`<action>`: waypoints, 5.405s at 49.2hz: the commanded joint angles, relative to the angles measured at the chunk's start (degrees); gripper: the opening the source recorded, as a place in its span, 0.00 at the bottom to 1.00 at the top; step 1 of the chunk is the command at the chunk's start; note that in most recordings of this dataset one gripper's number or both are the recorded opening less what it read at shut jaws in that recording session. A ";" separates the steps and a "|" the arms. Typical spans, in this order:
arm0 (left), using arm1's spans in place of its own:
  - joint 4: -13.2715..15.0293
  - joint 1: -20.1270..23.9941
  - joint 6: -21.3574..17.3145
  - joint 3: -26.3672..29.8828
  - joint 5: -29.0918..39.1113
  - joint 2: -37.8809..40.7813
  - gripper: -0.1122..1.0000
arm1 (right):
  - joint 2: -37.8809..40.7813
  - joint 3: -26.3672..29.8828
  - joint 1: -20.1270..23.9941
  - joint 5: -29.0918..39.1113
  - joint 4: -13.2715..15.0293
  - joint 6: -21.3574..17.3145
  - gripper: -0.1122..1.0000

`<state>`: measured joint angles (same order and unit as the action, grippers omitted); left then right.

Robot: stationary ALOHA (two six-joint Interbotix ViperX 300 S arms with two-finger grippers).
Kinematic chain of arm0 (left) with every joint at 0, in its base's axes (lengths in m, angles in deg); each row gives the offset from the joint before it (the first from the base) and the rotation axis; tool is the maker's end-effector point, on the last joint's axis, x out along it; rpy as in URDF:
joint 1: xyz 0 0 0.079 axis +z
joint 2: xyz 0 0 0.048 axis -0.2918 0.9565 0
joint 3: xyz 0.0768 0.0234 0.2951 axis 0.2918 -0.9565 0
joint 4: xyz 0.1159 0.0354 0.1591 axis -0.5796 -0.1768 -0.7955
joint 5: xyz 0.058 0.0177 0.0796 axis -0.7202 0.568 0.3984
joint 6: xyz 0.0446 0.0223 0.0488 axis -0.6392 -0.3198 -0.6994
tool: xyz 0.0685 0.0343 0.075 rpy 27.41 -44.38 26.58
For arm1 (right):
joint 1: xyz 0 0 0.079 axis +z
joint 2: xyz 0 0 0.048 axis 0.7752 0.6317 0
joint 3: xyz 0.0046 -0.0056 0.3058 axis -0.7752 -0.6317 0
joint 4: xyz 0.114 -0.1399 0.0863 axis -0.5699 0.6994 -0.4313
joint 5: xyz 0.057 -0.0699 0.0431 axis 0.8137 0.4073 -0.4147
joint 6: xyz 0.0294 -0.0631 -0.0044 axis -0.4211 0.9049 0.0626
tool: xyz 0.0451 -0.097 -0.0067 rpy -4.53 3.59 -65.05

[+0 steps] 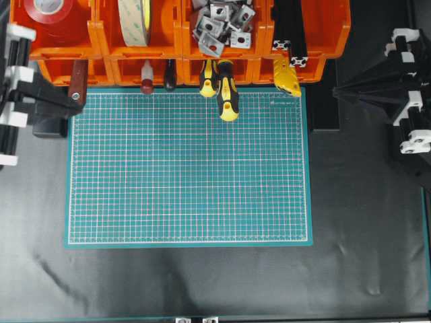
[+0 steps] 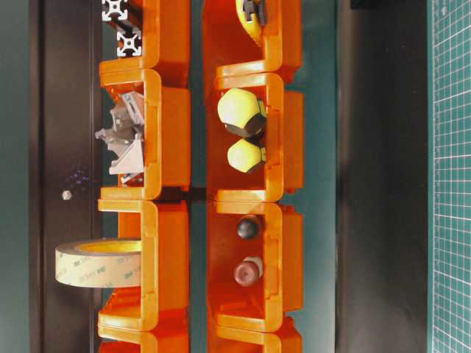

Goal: Pick red screwdriver from container rack with left arm.
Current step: 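Start moving the left gripper off its rest toward the rack, then move the open left gripper over the red-handled screwdriver in the rack, then close the left gripper on the red screwdriver handle, then pull the red screwdriver out of the rack toward the front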

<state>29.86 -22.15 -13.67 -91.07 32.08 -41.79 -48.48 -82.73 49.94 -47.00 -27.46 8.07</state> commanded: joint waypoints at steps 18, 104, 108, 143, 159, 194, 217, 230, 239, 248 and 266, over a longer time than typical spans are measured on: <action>-43.95 -26.37 28.83 20.74 29.97 15.03 0.10 | -0.88 2.37 0.09 3.96 -0.18 -0.09 0.10; -46.49 -22.06 39.99 18.02 33.75 38.41 0.12 | -2.64 -1.49 2.55 9.40 1.05 0.35 0.10; -46.58 -21.36 40.08 17.93 33.66 38.41 0.20 | -2.64 -1.49 2.64 9.40 1.05 0.35 0.10; -46.58 -15.12 39.55 13.27 27.77 36.30 0.88 | -4.75 -2.64 2.64 9.40 1.05 0.79 0.11; -46.58 -11.78 39.46 12.04 24.35 35.95 0.88 | -5.71 -2.90 2.64 9.40 1.05 0.88 0.10; -46.49 -10.20 39.38 11.34 21.45 35.68 0.86 | -6.06 -3.25 2.64 9.49 1.05 0.88 0.10; -46.14 -10.28 39.29 11.60 21.18 35.77 0.41 | -6.15 -3.25 2.64 9.40 1.05 0.62 0.10; -46.14 -11.51 39.38 12.74 21.80 35.68 0.41 | -6.15 -3.25 2.64 9.40 1.05 0.62 0.10; -46.14 -14.24 39.38 15.38 23.03 34.72 0.41 | -6.15 -3.25 2.64 9.40 1.05 0.62 0.10; -46.14 -18.46 39.46 18.37 26.98 33.22 0.38 | -6.42 -3.16 1.93 9.40 1.05 0.62 0.11; -46.14 -30.85 39.46 27.86 36.74 32.26 0.32 | -7.82 -3.08 1.85 9.67 0.97 0.26 0.10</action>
<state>-16.02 -49.58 25.52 -72.61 66.53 -7.96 -56.39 -86.78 51.88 -37.60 -26.49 8.42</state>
